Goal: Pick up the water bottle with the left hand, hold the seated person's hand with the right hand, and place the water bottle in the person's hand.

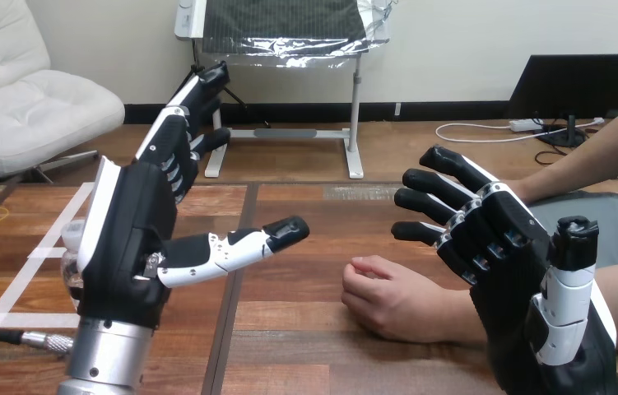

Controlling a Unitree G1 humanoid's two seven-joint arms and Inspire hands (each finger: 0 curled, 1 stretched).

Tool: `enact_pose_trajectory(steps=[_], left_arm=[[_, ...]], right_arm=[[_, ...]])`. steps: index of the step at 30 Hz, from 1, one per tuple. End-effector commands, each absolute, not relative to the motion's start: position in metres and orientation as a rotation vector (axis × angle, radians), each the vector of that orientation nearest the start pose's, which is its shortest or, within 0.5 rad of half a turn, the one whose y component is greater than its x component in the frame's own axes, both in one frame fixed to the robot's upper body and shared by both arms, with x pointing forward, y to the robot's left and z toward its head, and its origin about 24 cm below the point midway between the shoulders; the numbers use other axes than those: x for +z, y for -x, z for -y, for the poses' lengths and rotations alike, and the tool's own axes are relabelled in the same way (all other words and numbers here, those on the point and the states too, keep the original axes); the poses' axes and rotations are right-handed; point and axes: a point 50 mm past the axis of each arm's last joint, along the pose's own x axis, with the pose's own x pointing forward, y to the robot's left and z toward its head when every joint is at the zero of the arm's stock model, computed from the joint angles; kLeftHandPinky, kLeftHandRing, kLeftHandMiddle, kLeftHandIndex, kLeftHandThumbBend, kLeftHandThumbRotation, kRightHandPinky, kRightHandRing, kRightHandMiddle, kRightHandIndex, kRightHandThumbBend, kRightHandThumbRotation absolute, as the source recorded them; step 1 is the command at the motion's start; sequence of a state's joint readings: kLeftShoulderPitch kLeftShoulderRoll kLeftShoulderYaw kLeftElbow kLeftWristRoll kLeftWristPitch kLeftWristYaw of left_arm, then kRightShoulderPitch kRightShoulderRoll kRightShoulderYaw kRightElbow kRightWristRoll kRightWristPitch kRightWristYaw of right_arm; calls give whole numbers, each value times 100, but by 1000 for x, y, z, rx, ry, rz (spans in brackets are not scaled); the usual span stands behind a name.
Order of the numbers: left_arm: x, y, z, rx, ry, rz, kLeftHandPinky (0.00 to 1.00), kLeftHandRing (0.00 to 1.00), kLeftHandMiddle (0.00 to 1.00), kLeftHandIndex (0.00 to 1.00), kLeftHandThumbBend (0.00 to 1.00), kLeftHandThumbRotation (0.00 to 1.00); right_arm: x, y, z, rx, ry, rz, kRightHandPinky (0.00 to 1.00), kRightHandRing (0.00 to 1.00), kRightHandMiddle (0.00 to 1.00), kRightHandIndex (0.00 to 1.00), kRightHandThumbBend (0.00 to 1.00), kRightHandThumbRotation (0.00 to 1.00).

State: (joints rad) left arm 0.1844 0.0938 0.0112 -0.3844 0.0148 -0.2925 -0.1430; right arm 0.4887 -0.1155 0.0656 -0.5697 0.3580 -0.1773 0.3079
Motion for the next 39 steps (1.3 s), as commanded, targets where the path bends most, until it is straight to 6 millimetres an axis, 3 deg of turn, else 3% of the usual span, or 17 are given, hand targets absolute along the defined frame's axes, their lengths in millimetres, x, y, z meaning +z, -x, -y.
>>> enact_pose_trajectory(steps=[1, 16, 26, 39], left_arm=[[128, -214, -164, -106, -207, 561, 88, 95, 93, 89, 100, 6], [126, -220, -181, 1, -328, 561, 89, 97, 94, 90, 100, 16], [127, -224, -198, 73, -360, 556, 98, 100, 96, 91, 100, 28], [132, -230, -219, 193, -393, 544, 100, 100, 96, 92, 100, 32]], right_arm=[[105, -157, 157, 277, -215, 350, 70, 80, 80, 82, 80, 98], [104, -157, 157, 270, -208, 346, 69, 79, 79, 82, 80, 100], [104, -157, 158, 270, -204, 344, 69, 79, 79, 82, 80, 100], [103, -156, 159, 273, -195, 344, 70, 79, 79, 82, 79, 100]])
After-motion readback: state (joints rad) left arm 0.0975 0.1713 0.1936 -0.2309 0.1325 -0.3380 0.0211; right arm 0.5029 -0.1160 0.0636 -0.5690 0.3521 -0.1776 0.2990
